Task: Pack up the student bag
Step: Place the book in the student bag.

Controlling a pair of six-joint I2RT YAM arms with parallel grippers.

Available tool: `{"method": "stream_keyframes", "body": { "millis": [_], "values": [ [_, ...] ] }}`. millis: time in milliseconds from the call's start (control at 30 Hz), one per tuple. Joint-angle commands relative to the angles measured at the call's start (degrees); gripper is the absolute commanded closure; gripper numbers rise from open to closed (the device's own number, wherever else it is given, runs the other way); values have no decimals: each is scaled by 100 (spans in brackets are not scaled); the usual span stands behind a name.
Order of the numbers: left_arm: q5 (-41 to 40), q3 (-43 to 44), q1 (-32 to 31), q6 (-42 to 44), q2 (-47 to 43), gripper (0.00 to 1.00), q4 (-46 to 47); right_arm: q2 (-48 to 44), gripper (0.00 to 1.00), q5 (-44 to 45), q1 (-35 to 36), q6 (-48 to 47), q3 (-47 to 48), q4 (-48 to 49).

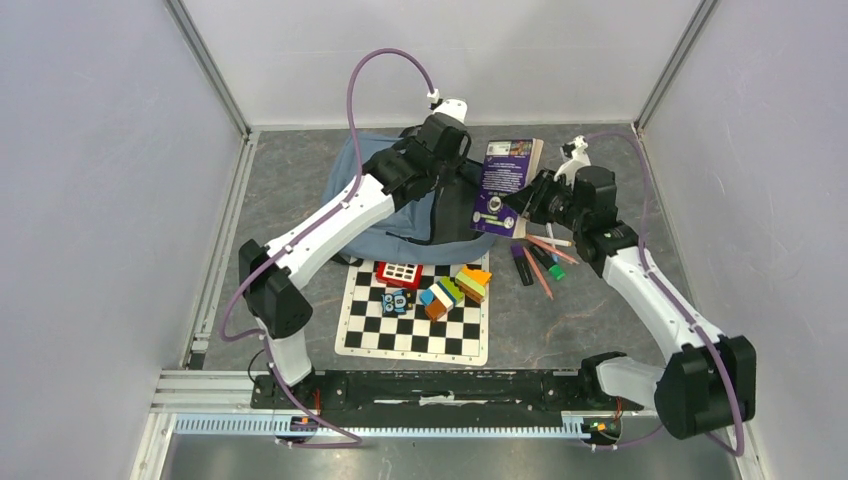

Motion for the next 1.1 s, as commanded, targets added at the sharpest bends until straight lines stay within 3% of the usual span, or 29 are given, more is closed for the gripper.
{"method": "stream_keyframes", "body": {
  "millis": [0, 300, 567, 900, 1067],
  "values": [
    [556, 177, 114, 142, -222, 98, -152, 267, 100, -314, 204, 970, -61, 1652],
    [1173, 315, 454, -196, -317, 98, -271, 517, 100, 301, 793, 1371, -871, 2104],
    [1803, 206, 765, -367, -403, 98, -40, 1165, 100, 175, 1049, 1764, -885, 2438],
    [2552, 48, 907, -926, -535, 98, -344, 2394, 100, -229, 1320, 2577, 723, 2774],
    [3268, -171, 908, -1500, -656, 98, -324, 2961, 100, -106, 1382, 2444, 1617, 2282]
  ]
}}
